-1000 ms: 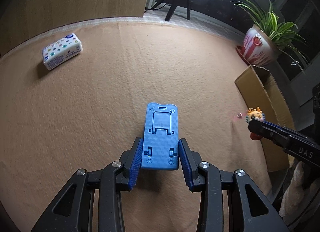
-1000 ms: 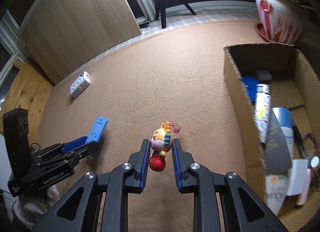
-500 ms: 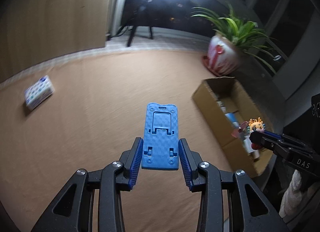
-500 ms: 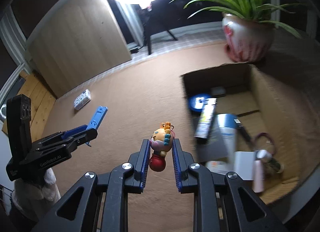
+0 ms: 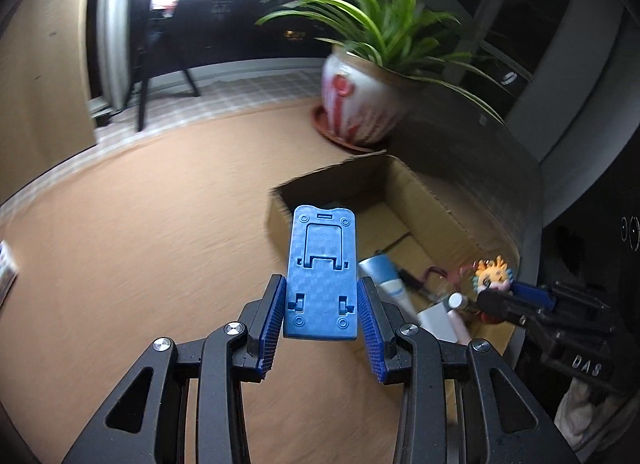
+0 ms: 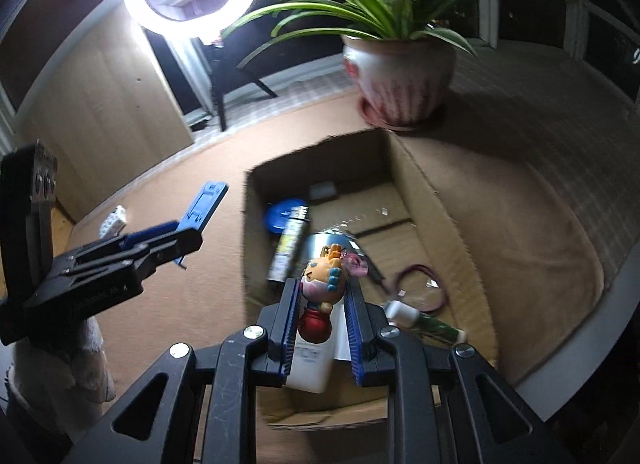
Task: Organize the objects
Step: 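Carry the phone stand and clown figurine into the box and open both tools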
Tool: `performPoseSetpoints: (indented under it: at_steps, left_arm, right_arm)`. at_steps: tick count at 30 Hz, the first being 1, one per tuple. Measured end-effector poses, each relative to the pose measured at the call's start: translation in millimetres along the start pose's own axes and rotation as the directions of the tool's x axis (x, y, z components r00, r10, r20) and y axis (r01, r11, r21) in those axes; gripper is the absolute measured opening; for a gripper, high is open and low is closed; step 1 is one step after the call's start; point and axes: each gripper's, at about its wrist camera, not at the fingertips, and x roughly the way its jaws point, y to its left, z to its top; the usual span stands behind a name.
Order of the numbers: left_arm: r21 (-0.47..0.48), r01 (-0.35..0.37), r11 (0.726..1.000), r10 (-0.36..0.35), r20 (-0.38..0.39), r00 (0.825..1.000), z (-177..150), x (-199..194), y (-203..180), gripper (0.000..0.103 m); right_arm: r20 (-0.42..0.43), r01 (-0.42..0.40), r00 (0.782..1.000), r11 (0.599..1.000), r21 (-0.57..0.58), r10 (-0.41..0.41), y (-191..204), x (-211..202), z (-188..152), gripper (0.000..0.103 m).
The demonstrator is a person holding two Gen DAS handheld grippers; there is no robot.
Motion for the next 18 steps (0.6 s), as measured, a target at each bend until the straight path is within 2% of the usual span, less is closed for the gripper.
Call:
performPoseSetpoints:
  at_steps: [15,16,17,18]
  left_arm:
    - [0.076,0.022,0.997,-0.018,-0.053,0.998,31,65,-47,0.039]
    - [0.074,0.025,0.997,-0.021,-0.048,0.999,32,65,-47,0.039]
    - [0.066,0.022,0.998,-0.02,-0.042,0.999,33,66,-47,0.042]
    - [0.057,0.024,0.998,-0.022,-0.044,0.999,34,67,-46,0.047]
  right_arm:
    - [-0.029,0.018,0.999,1.0,0.02,-0.017,-27,12,1,0.021]
    - [-0.027,0.015,1.0,1.0,0.019,-0.014,-27,11,1,0.023]
    - [-0.03,0.01,1.0,1.0,0.019,-0.01,-28,11,1,0.03]
    - [-0.028,0.01,1.0,1.0,0.021,-0.009,-28,10,1,0.035]
